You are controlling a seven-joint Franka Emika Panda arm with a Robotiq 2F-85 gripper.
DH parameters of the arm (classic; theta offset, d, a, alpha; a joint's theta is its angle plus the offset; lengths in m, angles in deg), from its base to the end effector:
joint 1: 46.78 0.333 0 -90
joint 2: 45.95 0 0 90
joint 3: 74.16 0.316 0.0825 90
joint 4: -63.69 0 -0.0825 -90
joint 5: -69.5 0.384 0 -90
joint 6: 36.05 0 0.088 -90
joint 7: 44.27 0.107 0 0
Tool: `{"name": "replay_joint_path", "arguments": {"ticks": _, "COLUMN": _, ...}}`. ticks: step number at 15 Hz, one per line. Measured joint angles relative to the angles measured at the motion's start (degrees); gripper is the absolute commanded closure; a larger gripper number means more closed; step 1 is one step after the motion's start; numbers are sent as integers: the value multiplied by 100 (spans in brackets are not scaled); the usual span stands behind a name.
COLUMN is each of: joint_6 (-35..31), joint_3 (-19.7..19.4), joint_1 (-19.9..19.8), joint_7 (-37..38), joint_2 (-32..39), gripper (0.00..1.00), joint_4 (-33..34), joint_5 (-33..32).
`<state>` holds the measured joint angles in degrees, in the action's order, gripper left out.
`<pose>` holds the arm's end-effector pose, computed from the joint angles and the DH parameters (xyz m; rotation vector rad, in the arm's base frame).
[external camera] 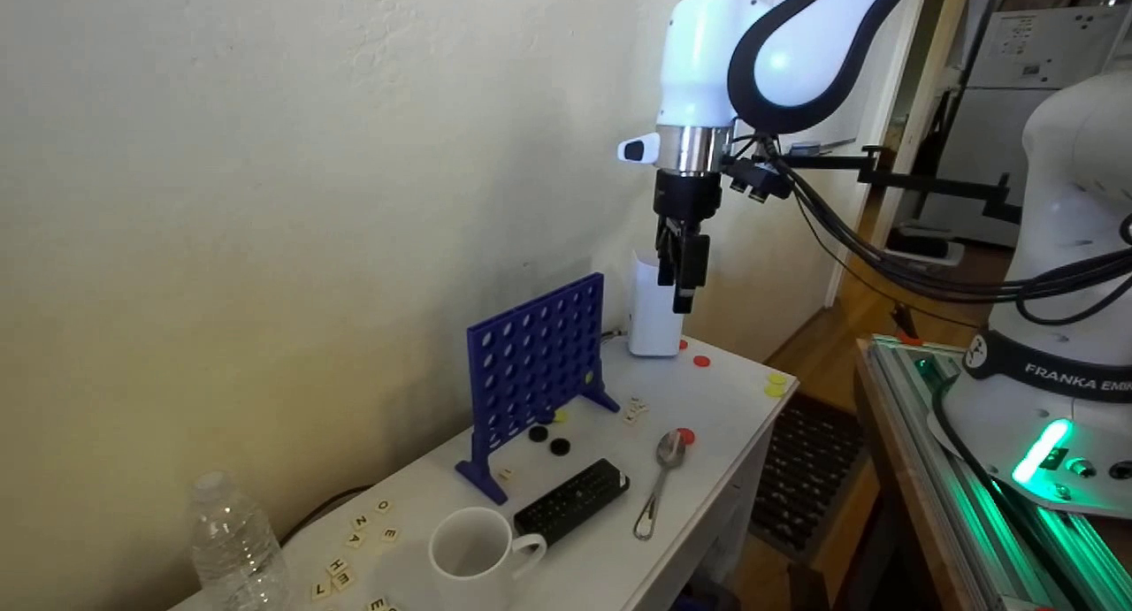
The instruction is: Pick up the spoon and put it in the cup
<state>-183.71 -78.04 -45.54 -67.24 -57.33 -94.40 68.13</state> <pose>0.3877 -0.0162 0.2777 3.0829 0.5867 0.0250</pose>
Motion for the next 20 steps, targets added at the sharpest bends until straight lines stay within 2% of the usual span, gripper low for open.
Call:
{"name": "replay_joint_path", "arguments": {"ticks": 4, "joint_6": -20, "joint_3": 48, "joint_1": 30, "joint_7": -22, "joint_2": 2, "gripper": 0, "joint_4": 5, "joint_5": -55}}
{"name": "replay_joint_path", "arguments": {"ticks": 6, "joint_6": -37, "joint_3": 144, "joint_1": 72, "joint_7": -90, "joint_2": 92, "gripper": 0, "joint_4": -1, "joint_5": -281}}
{"name": "replay_joint_path", "arguments": {"ticks": 10, "joint_6": -232, "joint_3": 323, "joint_1": 110, "joint_7": -228, "joint_2": 691, "gripper": 0, "joint_4": -25, "joint_5": -1122}}
{"name": "replay_joint_path", "arguments": {"ticks": 14, "joint_6": -829, "joint_3": 326, "joint_1": 74, "joint_7": -649, "joint_2": 1508, "gripper": 0, "joint_4": -53, "joint_5": -1904}}
{"name": "replay_joint_path", "arguments": {"ticks": 17, "joint_6": -1361, "joint_3": 404, "joint_1": -15, "joint_7": -1292, "joint_2": 2193, "gripper": 0, "joint_4": -66, "joint_5": -1867}}
{"name": "replay_joint_path", "arguments": {"ticks": 20, "joint_6": -2026, "joint_3": 811, "joint_1": -374, "joint_7": -1906, "joint_2": 2949, "gripper": 0, "joint_4": -64, "joint_5": -1528}}
